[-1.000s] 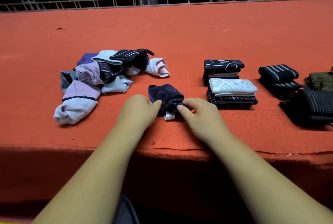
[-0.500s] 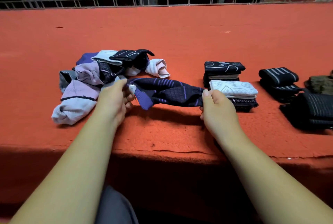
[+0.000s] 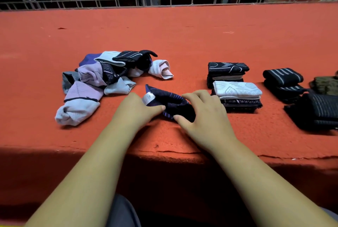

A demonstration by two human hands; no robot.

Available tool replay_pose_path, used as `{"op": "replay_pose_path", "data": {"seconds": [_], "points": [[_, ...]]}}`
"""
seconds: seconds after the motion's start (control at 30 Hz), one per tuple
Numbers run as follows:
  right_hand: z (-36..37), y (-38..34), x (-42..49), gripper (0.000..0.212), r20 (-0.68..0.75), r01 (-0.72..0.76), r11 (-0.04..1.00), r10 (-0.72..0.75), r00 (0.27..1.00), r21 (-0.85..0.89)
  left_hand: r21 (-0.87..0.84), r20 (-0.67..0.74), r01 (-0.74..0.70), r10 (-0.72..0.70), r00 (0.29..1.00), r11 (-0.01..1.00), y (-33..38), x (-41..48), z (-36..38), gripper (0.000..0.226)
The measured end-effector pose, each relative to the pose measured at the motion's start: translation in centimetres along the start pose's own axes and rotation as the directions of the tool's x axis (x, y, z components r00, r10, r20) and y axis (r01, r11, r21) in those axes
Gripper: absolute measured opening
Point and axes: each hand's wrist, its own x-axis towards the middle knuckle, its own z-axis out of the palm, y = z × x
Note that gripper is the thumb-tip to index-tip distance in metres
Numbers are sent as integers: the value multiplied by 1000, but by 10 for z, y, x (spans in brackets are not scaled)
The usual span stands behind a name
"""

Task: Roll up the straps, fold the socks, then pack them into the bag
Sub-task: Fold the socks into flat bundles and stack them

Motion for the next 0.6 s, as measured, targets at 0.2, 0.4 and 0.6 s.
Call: {"op": "replay_pose_path", "data": {"seconds": [0.2,0.4,0.6], "points": [[4,2,9,29,-28,-133,982,138,990,131,100,-78,57,-49,996,993,-3,2,5,50],[-1,8,13,14,-37,-313,856,359,933,412,-145,-115,37,-54,992,989,-4,10,-10,32],[-9,17,19,30,15,-465,740,525,851,485,-839,72,164,-193,979,518,-7,12,-19,13]]}}
